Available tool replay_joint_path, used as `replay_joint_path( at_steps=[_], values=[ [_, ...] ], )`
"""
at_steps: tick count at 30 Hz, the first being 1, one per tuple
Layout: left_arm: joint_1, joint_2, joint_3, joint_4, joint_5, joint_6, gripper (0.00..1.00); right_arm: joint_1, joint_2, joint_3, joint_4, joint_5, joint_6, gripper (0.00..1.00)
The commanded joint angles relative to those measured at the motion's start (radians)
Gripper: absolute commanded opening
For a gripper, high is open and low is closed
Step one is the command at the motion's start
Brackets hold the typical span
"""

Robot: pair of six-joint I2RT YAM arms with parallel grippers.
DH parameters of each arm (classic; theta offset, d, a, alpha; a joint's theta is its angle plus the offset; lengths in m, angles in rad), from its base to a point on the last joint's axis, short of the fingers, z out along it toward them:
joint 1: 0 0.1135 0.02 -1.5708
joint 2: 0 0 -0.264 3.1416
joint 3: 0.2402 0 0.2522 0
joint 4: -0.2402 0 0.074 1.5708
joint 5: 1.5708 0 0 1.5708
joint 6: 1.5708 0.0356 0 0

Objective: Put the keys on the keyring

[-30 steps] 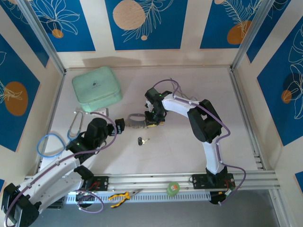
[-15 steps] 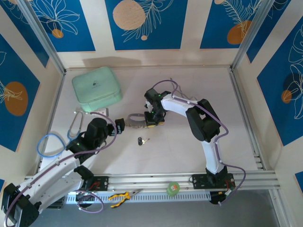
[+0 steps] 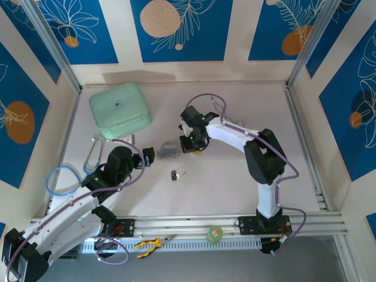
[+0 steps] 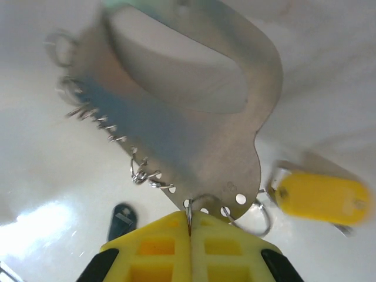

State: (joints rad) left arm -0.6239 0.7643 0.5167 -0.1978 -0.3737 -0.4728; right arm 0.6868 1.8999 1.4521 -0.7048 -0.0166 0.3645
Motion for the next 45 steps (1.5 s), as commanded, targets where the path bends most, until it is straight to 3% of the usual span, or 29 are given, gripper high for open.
replay_joint_path(
  at_steps=[1,7,13,17,21,25,35,39,45],
  values=[
    [0.011,-0.026,0.005,0.039,0.017,0.084,1.0,0.012,-0.12,-0.052,0.076,0.03,-0.103,0.0],
    [0.012,-0.055,0.03,0.086,0.092,0.242,0.96,0.009,-0.324,-0.204,0.273,-0.015,-0.265,0.0],
    [0.012,-0.045,0.104,0.048,0.246,0.454,0.93,-0.045,-0.515,-0.411,0.623,-0.222,-0.369,0.0],
    [0.011,-0.025,0.142,0.044,0.323,0.556,0.85,-0.059,-0.554,-0.44,0.67,-0.35,-0.468,0.0],
    [0.011,-0.017,0.149,0.087,0.381,0.625,0.78,-0.069,-0.558,-0.42,0.596,-0.347,-0.511,0.0],
    [0.012,0.008,0.121,0.155,0.431,0.626,0.73,-0.09,-0.538,-0.368,0.485,-0.275,-0.447,0.0],
    [0.008,0.082,0.034,0.346,0.509,0.553,0.57,-0.059,-0.393,-0.048,-0.159,-0.137,-0.507,0.0],
    [0.008,0.134,0.03,0.399,0.634,0.558,0.47,-0.033,-0.367,0.024,-0.3,-0.086,-0.602,0.0],
    [0.001,0.238,-0.007,0.56,0.873,0.577,0.34,-0.019,-0.394,0.017,-0.314,-0.069,-0.825,0.0]
  ],
)
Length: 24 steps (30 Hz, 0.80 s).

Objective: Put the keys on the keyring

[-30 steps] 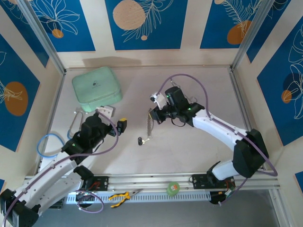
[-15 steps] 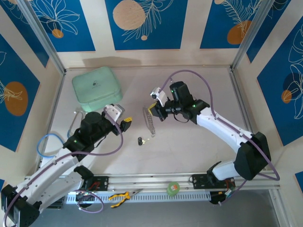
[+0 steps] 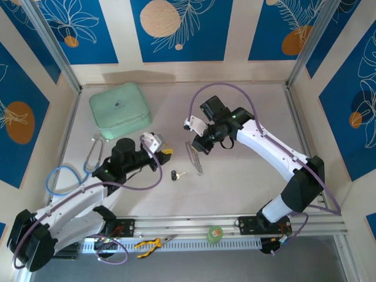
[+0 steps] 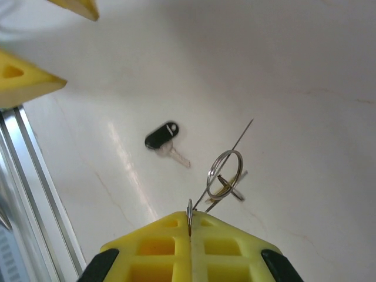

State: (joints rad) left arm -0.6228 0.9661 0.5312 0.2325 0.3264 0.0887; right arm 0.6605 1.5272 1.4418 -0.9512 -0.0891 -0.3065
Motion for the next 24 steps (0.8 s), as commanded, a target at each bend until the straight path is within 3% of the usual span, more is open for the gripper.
replay_joint_path(
  at_steps=[1,7,14,24],
  values=[
    [-0.003,0.054,-0.027,0.159,0.206,0.016,0.32,0.014,-0.025,0.023,-0.065,-0.006,-0.192,0.0],
    [-0.031,0.168,-0.049,0.34,0.347,0.031,0.26,0.065,-0.042,-0.002,-0.045,-0.059,-0.396,0.0],
    [-0.047,0.235,-0.072,0.461,0.338,0.034,0.24,0.088,-0.06,-0.037,0.006,-0.089,-0.433,0.0],
    [-0.053,0.226,-0.09,0.459,0.349,0.067,0.34,0.112,-0.073,-0.065,0.058,-0.121,-0.445,0.0]
  ],
)
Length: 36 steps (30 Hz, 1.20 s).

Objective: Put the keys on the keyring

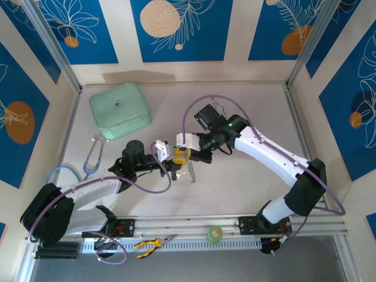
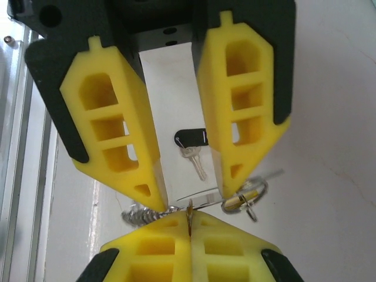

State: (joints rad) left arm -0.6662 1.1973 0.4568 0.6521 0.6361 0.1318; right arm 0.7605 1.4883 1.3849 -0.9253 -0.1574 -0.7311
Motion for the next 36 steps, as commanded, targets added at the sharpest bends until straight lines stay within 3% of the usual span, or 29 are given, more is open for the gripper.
replay_joint_path(
  at_steps=[1,6,12,17,19,21,24,26,31,36],
  values=[
    [-0.009,-0.005,-0.016,0.04,0.037,0.025,0.35,0.016,-0.036,-0.011,0.038,-0.055,-0.023,0.0],
    [-0.011,-0.013,-0.018,0.028,0.045,0.028,0.33,0.028,-0.038,-0.024,0.072,-0.045,-0.026,0.0],
    [-0.01,-0.022,-0.009,-0.007,0.039,0.046,0.1,0.037,-0.033,-0.023,0.084,-0.039,-0.026,0.0],
    [-0.013,-0.034,-0.007,-0.041,0.042,0.065,0.01,0.036,-0.029,-0.025,0.07,-0.018,-0.031,0.0],
    [-0.013,-0.042,-0.006,-0.057,0.045,0.075,0.05,0.038,-0.031,-0.028,0.066,-0.013,-0.032,0.0],
    [-0.013,-0.052,-0.009,-0.069,0.047,0.084,0.17,0.037,-0.033,-0.031,0.064,-0.008,-0.034,0.0],
    [-0.013,-0.069,-0.011,-0.095,0.055,0.1,0.21,0.037,-0.033,-0.03,0.058,0.0,-0.037,0.0],
    [-0.012,-0.077,-0.01,-0.111,0.059,0.11,0.21,0.038,-0.033,-0.031,0.054,0.005,-0.039,0.0],
    [-0.013,-0.079,-0.008,-0.127,0.062,0.115,0.09,0.04,-0.034,-0.03,0.056,0.007,-0.039,0.0],
    [-0.013,-0.071,-0.003,-0.124,0.056,0.115,0.1,0.045,-0.034,-0.024,0.061,-0.011,-0.032,0.0]
  ],
)
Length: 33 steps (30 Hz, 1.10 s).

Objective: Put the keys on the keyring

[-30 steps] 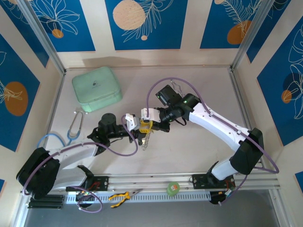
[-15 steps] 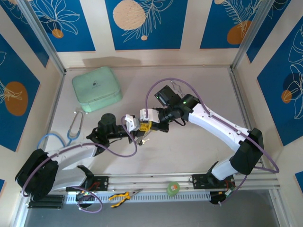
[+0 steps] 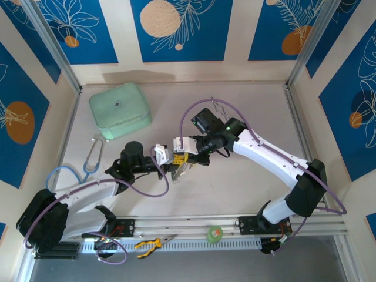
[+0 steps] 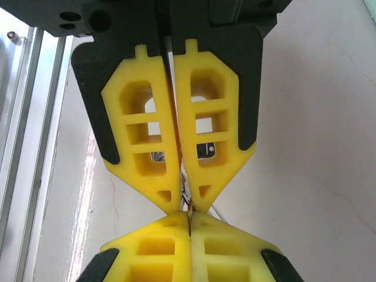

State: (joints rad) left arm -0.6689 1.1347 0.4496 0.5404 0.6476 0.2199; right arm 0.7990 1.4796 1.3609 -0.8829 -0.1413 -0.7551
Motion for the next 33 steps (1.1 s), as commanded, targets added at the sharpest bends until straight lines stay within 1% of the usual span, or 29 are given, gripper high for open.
replay_joint_path(
  at_steps=[1,3,4,6,9,14,18,20,22,23,25,29,31,33],
  values=[
    [-0.01,-0.006,0.005,-0.012,0.044,0.027,0.1,0.01,-0.024,0.001,0.023,-0.032,-0.006,0.0],
    [-0.011,0.001,0.008,-0.012,0.044,0.027,0.09,0.014,-0.024,0.0,0.028,-0.04,-0.002,0.0],
    [-0.011,0.005,0.01,-0.013,0.044,0.027,0.07,0.014,-0.024,0.0,0.035,-0.046,0.0,0.0],
    [-0.01,0.009,0.012,-0.012,0.044,0.028,0.0,0.016,-0.024,0.0,0.043,-0.06,0.006,0.0],
    [-0.01,0.008,0.007,-0.007,0.024,0.037,0.0,0.014,-0.024,-0.019,0.061,-0.075,0.016,0.0],
    [-0.011,0.01,-0.006,-0.024,-0.006,0.049,0.0,-0.016,-0.038,-0.124,0.139,-0.095,0.047,0.0],
    [-0.011,0.022,0.0,-0.054,-0.002,0.052,0.0,-0.037,-0.031,-0.172,0.186,-0.128,0.073,0.0],
    [-0.011,0.019,0.007,-0.084,-0.014,0.047,0.24,-0.048,-0.027,-0.181,0.196,-0.133,0.082,0.0],
    [-0.01,-0.001,0.0,-0.111,-0.034,0.051,0.41,-0.059,-0.026,-0.184,0.197,-0.134,0.094,0.0],
    [-0.009,-0.015,-0.004,-0.13,-0.048,0.05,0.45,-0.065,-0.028,-0.184,0.197,-0.137,0.101,0.0],
    [-0.009,-0.036,-0.008,-0.174,-0.058,0.053,0.5,-0.072,-0.027,-0.18,0.189,-0.145,0.112,0.0],
    [-0.008,-0.041,-0.007,-0.232,-0.058,0.051,0.53,-0.071,-0.028,-0.175,0.188,-0.159,0.136,0.0],
    [-0.008,-0.028,-0.004,-0.221,-0.054,0.039,0.53,-0.065,-0.028,-0.173,0.19,-0.162,0.143,0.0],
    [-0.008,-0.018,-0.004,-0.188,-0.046,0.026,0.47,-0.058,-0.027,-0.171,0.19,-0.158,0.14,0.0]
  ],
)
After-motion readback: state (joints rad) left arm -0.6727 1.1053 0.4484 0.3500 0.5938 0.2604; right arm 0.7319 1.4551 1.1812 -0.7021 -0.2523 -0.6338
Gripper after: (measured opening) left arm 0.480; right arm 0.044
